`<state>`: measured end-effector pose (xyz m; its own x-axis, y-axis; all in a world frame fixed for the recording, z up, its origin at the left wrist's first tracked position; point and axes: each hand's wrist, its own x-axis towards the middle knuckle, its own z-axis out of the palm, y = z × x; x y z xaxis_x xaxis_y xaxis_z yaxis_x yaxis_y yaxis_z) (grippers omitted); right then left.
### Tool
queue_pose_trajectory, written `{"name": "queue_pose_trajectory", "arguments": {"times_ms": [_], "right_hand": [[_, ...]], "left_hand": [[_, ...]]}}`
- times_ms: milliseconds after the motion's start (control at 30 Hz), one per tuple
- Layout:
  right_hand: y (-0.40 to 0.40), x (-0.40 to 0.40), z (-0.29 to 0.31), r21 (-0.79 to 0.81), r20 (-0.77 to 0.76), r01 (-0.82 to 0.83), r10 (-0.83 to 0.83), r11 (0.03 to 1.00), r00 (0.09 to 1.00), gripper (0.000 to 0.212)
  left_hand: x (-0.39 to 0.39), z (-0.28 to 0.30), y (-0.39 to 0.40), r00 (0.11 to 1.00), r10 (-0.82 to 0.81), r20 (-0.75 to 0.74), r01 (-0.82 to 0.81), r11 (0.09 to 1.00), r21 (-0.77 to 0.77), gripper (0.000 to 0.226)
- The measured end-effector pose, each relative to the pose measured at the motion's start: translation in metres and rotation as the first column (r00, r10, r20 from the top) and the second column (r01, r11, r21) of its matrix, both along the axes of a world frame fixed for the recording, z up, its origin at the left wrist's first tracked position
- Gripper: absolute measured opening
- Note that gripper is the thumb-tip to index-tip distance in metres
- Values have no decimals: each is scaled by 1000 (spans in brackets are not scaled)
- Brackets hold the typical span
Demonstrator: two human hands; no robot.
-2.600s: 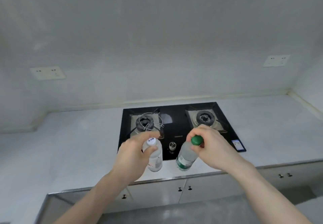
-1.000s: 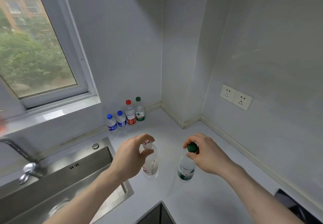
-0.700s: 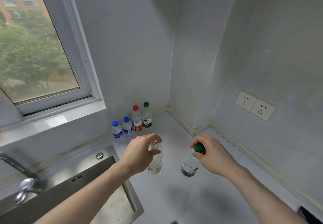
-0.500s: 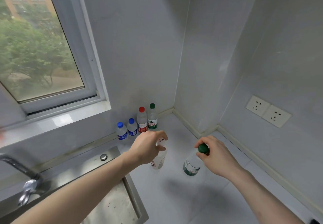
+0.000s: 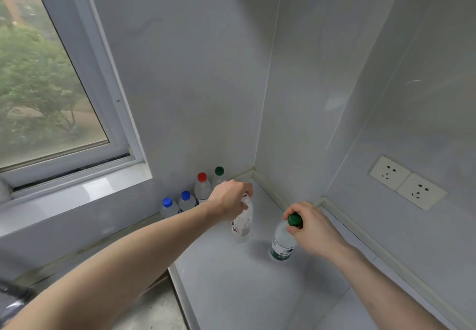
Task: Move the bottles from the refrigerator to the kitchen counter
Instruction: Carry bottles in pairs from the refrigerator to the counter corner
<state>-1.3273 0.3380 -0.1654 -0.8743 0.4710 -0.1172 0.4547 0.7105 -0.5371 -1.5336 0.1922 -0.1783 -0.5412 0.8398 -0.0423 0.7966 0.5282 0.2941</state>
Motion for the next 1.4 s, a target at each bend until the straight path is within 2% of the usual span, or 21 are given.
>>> {"name": "queue_pose_trajectory", "arguments": {"times_ms": [133,400,1000,1267,1400], "right_hand": [[19,-16,-5,3,-1,5,-5,1000,1000,21],[53,-47,-18,16,-2,3,-3,1000,1000,25],[98,-140,-51,33,24,-31,30,999,999,30],[111,-191,-62,31,25,-30,29,999,999,24],[117,-218,-67,57,34,-28,26,998,999,27]], "left_hand": [[-24,-9,33,1000,9,2,-9,999,-49,34],[-74,-33,80,996,25,-86,-33,995,-97,33],[-148,-62,108,971,178,-157,-202,968,-151,37],[-163,-65,109,986,153,-59,-160,978,-132,35],[-165,-64,106,993,50,-111,-63,991,-117,20]]}}
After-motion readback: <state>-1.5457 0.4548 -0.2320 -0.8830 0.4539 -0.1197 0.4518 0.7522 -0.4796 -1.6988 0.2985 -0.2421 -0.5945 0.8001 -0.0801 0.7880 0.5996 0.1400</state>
